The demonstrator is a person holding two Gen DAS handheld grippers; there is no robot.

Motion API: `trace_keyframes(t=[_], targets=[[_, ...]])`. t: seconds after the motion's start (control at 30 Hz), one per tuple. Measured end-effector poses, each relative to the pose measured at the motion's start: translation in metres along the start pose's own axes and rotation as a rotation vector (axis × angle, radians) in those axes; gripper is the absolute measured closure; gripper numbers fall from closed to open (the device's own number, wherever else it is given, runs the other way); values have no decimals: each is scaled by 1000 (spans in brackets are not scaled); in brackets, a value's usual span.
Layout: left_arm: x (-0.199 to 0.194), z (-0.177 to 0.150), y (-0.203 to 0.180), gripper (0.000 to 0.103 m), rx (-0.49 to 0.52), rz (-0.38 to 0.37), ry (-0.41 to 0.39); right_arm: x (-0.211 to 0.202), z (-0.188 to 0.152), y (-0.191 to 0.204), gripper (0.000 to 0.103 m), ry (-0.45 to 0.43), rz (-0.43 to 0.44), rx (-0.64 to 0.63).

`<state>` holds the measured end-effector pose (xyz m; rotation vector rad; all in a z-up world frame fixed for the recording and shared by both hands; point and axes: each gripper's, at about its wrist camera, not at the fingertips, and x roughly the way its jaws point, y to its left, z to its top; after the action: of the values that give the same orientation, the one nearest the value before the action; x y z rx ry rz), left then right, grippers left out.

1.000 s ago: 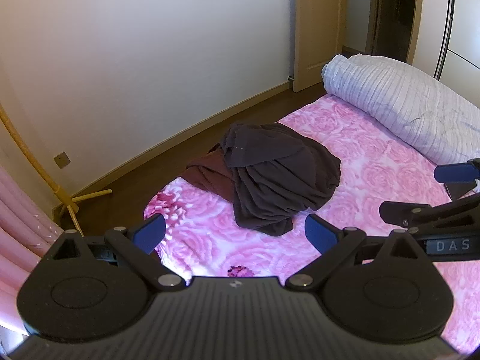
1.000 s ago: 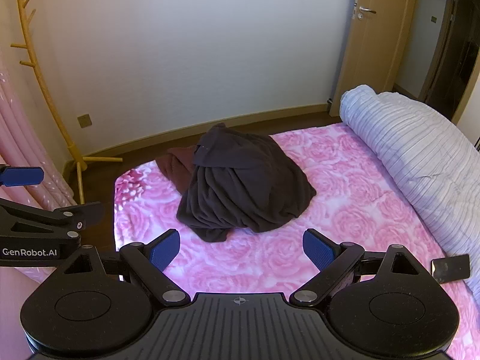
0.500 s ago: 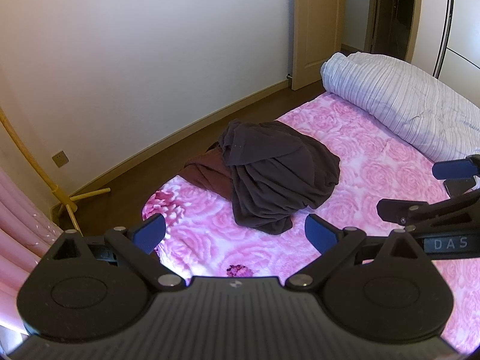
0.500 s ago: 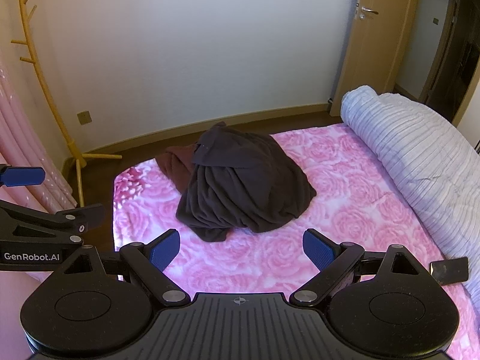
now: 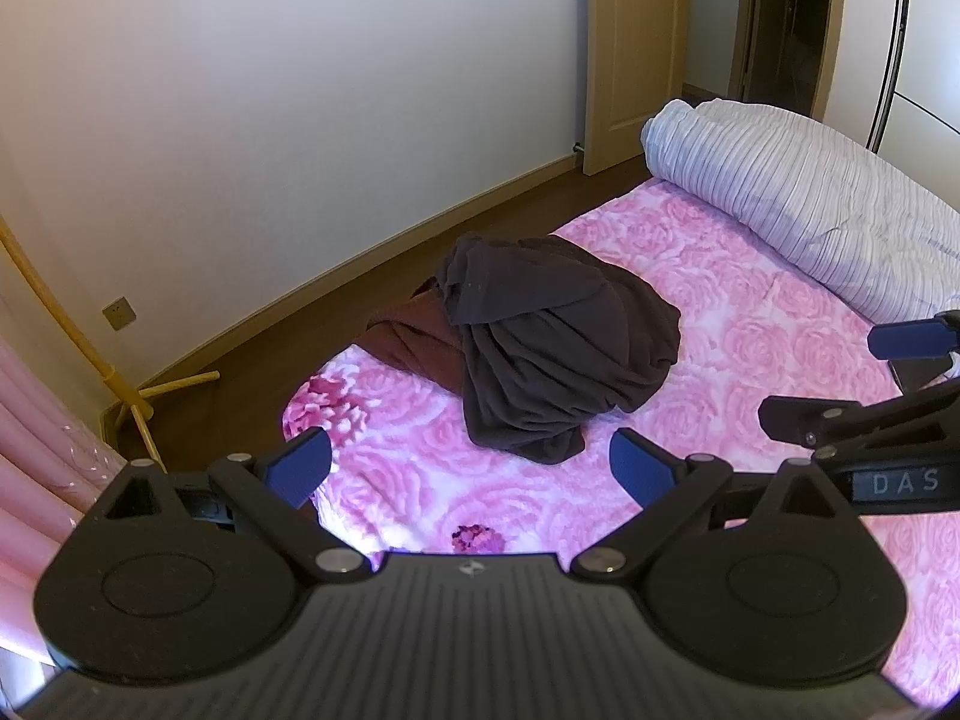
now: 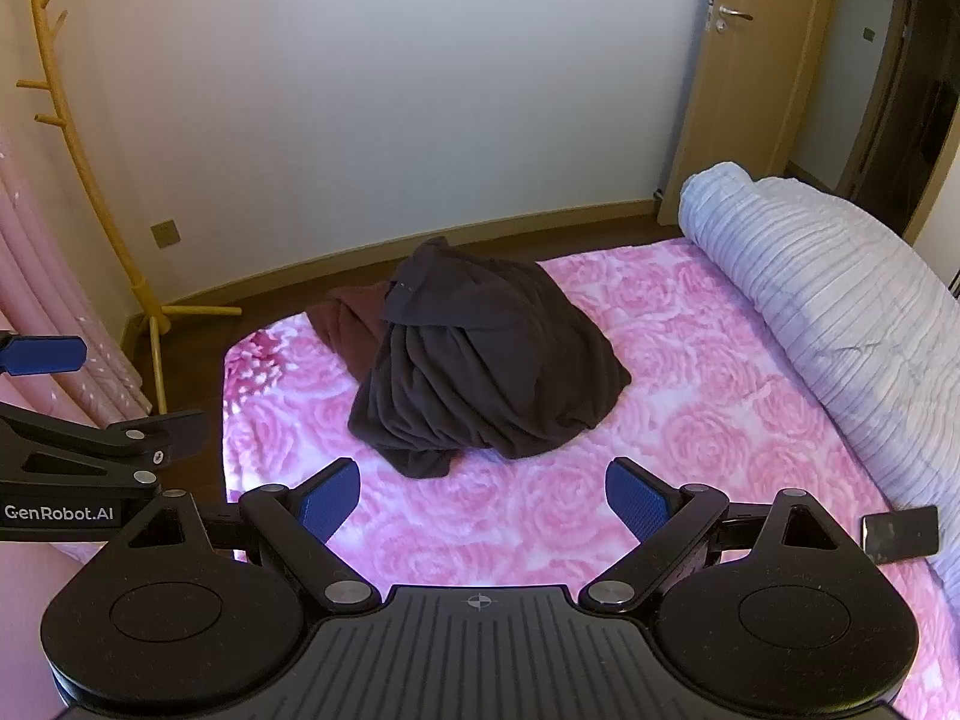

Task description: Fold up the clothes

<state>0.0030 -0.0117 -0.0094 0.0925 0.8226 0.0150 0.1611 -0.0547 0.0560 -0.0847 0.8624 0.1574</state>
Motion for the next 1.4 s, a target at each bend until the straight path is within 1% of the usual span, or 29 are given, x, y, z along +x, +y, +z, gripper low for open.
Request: trace_keyframes(t=[0.5,0.93,1.1,1.27,1.4], targets=[[-1,0,3,5,-8,10,6,0,-1,0,11,-4,9,1],[2,-3,-4,5,18,18,24,4,-5,-11,11,5,22,27],[5,-7,-1,5,33,1,29,11,-7,-18,11,13,22,46],[30,-1,12,5,91,-42,33,29,-5,-23,11,23,17,61],[79,13,24,5,188,-94,43,57,5,-29,11,23,12,54]])
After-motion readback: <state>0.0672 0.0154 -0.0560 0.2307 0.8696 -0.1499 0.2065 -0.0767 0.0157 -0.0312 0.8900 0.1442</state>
